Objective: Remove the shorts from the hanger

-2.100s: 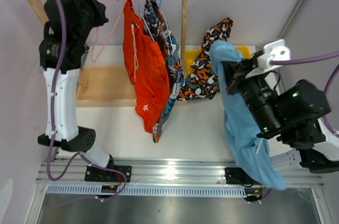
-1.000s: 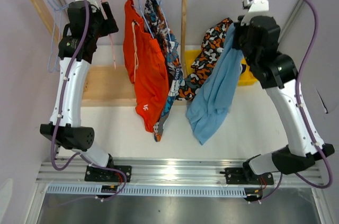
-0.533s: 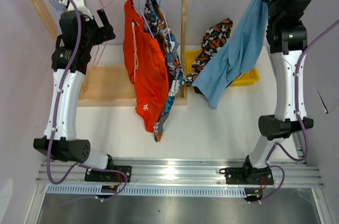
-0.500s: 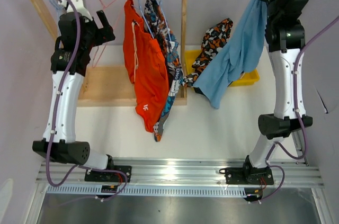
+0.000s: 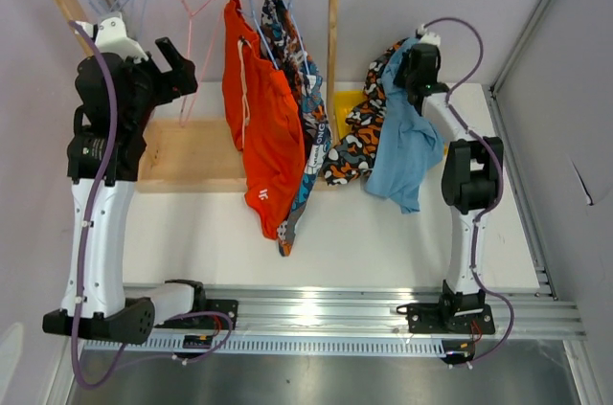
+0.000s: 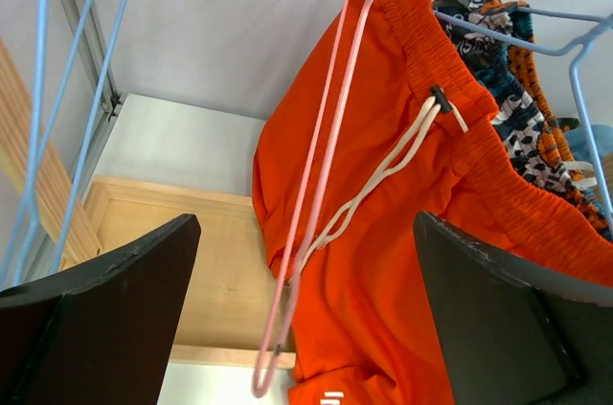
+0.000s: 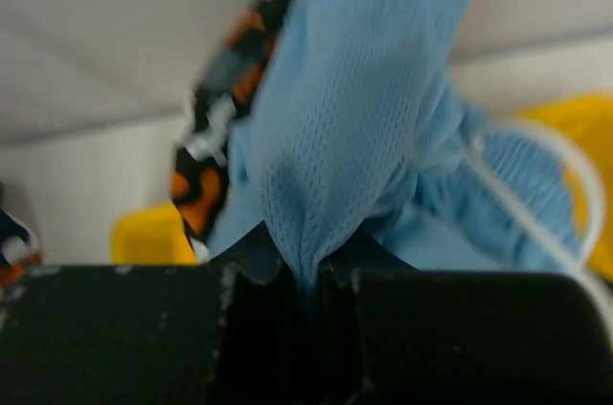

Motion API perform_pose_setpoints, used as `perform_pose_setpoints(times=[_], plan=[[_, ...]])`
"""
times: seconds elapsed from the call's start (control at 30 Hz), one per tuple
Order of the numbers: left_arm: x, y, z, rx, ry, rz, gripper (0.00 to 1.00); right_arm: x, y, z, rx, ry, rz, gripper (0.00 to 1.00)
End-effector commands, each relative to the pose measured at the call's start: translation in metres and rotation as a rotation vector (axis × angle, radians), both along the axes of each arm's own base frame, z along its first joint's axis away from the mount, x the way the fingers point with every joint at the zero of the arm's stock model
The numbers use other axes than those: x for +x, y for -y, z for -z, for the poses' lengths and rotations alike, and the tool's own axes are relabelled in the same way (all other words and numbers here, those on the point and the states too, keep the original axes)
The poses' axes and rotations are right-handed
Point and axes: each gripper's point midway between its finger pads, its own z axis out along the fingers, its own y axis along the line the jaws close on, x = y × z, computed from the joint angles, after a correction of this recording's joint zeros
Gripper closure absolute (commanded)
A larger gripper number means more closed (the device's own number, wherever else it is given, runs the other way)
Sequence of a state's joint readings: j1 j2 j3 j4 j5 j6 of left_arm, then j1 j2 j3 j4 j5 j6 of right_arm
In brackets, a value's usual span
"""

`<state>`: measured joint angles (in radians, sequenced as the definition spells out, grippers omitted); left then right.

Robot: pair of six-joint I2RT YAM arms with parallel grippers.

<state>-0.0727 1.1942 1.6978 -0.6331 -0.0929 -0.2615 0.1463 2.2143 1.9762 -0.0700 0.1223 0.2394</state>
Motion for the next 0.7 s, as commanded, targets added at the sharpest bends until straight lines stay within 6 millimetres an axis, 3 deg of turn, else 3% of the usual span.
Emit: perform_pose_setpoints(times=[0.0,0.03,0.07,0.1,0.27,0.3,0.37,0.4,0.5,0.53,0.6,0.63,0.67], plan=[[-0.014,0.006,-0.008,-0.002,0.031,0.034,0.01,-0.008,-0.012,-0.049,0.078,0.112,0.010,0.76],[-0.016,0.008,-0.009,-0.006,0.034,0.046,0.01,-0.012,-0.007,-0.041,0.074,0.093,0.036,0.49],[-0.016,0.013,-0.010,-0.013,0.035,0.067,0.01,-0.017,-0.004,-0.039,0.071,0.091,0.052,0.07],[-0.018,0.020,-0.012,-0.021,0.039,0.101,0.01,-0.034,0.001,-0.032,0.057,0.075,0.071,0.01],[-0.019,0.062,-0.031,-0.039,0.066,0.237,0.01,-0.084,0.028,-0.074,0.019,0.153,0.173,0.01],[-0.017,0.067,-0.032,-0.042,0.064,0.246,0.01,-0.101,0.032,-0.105,0.024,0.202,0.188,0.00],[-0.013,0.083,-0.041,-0.063,0.071,0.284,0.01,-0.123,0.043,-0.112,-0.002,0.199,0.221,0.01],[-0.011,0.087,-0.043,-0.069,0.073,0.293,0.01,-0.142,0.052,-0.138,0.012,0.242,0.252,0.01],[-0.001,0.103,-0.055,-0.094,0.089,0.318,0.01,-0.170,0.060,-0.148,0.029,0.250,0.263,0.01],[0.002,0.109,-0.055,-0.107,0.087,0.331,0.01,-0.186,0.059,-0.161,0.039,0.276,0.252,0.01],[0.016,0.118,-0.059,-0.117,0.088,0.338,0.01,-0.206,0.055,-0.162,0.042,0.259,0.235,0.01],[0.021,0.122,-0.057,-0.121,0.079,0.345,0.01,-0.225,0.049,-0.177,0.055,0.289,0.213,0.00],[0.030,0.128,-0.062,-0.125,0.086,0.352,0.01,-0.235,0.047,-0.166,0.055,0.271,0.210,0.01]])
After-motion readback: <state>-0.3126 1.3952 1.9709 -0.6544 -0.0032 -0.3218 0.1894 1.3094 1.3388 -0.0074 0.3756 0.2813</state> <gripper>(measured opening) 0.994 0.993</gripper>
